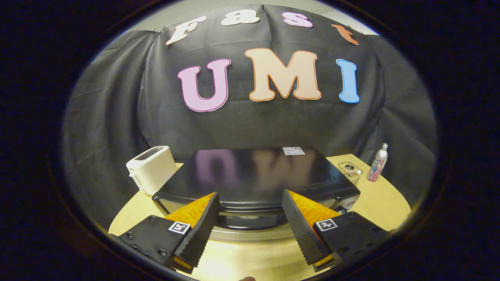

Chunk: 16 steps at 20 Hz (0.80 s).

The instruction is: Open the toaster oven, put the food inside, and close the toaster oven door.

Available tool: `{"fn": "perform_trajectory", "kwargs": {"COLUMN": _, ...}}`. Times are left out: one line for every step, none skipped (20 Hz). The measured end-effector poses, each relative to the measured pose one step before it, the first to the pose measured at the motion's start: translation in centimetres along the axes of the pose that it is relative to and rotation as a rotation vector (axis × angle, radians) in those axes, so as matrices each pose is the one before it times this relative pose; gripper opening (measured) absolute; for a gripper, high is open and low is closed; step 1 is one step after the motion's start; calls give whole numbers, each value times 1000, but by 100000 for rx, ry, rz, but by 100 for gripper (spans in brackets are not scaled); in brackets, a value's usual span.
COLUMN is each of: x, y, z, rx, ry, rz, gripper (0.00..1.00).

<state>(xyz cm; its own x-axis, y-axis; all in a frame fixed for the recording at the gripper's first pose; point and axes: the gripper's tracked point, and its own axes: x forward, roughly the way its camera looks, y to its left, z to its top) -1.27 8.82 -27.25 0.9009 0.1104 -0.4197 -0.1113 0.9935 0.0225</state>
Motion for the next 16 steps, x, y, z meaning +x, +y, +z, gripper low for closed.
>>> {"fn": "perform_trajectory", "kwargs": {"x": -520, "y": -239, "z": -1137, "rx": 67, "ry": -1254, "rz": 28, "gripper": 100}}
{"fn": "perform_trajectory", "kwargs": {"x": -276, "y": 19, "z": -184, "rx": -268, "ry": 656, "rz": 179, "gripper": 100}}
{"fn": "perform_trajectory", "kwargs": {"x": -319, "y": -19, "z": 101, "rx": -294, "ry": -344, "rz": 192, "gripper": 100}}
{"fn": "perform_trajectory", "kwargs": {"x": -251, "y": -24, "z": -277, "rx": -261, "ry": 610, "rz": 290, "gripper": 100}}
{"fn": "perform_trajectory", "kwargs": {"x": -352, "y": -60, "z": -207, "rx": 25, "ry": 134, "rz": 103, "gripper": 100}}
{"fn": "perform_trajectory", "kwargs": {"x": -399, "y": 2, "z": -182, "rx": -162, "ry": 320, "rz": 110, "gripper": 100}}
{"fn": "perform_trajectory", "kwargs": {"x": -365, "y": 2, "z": -176, "rx": -107, "ry": 214, "rz": -60, "gripper": 100}}
{"fn": "perform_trajectory", "kwargs": {"x": -402, "y": -88, "z": -311, "rx": -106, "ry": 296, "rz": -14, "gripper": 100}}
{"fn": "perform_trajectory", "kwargs": {"x": -421, "y": 11, "z": -315, "rx": -25, "ry": 319, "rz": -77, "gripper": 100}}
{"fn": "perform_trajectory", "kwargs": {"x": -447, "y": 19, "z": -229, "rx": -104, "ry": 526, "rz": -13, "gripper": 100}}
{"fn": "perform_trajectory", "kwargs": {"x": -494, "y": -68, "z": -467, "rx": -181, "ry": 720, "rz": -100, "gripper": 100}}
{"fn": "perform_trajectory", "kwargs": {"x": -504, "y": -64, "z": -419, "rx": -271, "ry": 685, "rz": -42, "gripper": 100}}
{"fn": "perform_trajectory", "kwargs": {"x": -589, "y": 8, "z": -467, "rx": -148, "ry": 854, "rz": -99, "gripper": 100}}
{"fn": "perform_trajectory", "kwargs": {"x": -581, "y": 2, "z": -564, "rx": -49, "ry": 911, "rz": -137, "gripper": 100}}
{"fn": "perform_trajectory", "kwargs": {"x": -610, "y": -68, "z": -704, "rx": -342, "ry": 741, "rz": -426, "gripper": 100}}
{"fn": "perform_trajectory", "kwargs": {"x": -591, "y": -64, "z": -660, "rx": -635, "ry": 887, "rz": -680, "gripper": 100}}
